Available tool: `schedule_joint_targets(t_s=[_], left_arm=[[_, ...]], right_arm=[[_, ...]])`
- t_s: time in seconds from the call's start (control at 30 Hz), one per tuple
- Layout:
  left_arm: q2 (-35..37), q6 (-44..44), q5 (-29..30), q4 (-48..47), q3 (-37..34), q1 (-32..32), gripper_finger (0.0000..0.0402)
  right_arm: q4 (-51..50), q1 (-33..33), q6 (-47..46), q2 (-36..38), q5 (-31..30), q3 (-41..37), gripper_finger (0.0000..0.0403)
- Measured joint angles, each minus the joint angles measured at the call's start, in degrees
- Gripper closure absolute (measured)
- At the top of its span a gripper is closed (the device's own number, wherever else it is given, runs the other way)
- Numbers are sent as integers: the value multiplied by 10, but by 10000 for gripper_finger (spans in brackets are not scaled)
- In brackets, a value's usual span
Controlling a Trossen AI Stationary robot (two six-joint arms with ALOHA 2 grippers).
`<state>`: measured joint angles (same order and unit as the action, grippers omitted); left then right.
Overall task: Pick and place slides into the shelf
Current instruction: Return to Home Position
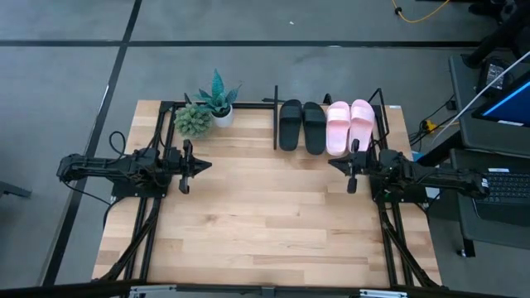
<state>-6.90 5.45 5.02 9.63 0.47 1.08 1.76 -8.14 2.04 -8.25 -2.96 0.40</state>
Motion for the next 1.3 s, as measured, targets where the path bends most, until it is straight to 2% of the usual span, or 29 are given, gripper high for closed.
schedule_joint_targets(t_s=[0.07,0.23,0.37,0.6,0.8,1.0,1.3], left_arm=[[0,0,0,0,0,0,401],[0,0,0,0,0,0,401],[0,0,0,0,0,0,401],[0,0,0,0,0,0,401],[0,0,0,0,0,0,401],[0,0,0,-1,0,0,401],[0,0,0,0,0,0,401]], right_arm=[[0,0,-21,0,0,0,381],[3,0,28,0,0,0,382],[3,0,24,0,0,0,382],[29,54,12,6,22,0,385],[-7,110,37,77,29,0,383],[-6,121,-14,79,30,0,383],[-4,146,-16,82,27,0,383]])
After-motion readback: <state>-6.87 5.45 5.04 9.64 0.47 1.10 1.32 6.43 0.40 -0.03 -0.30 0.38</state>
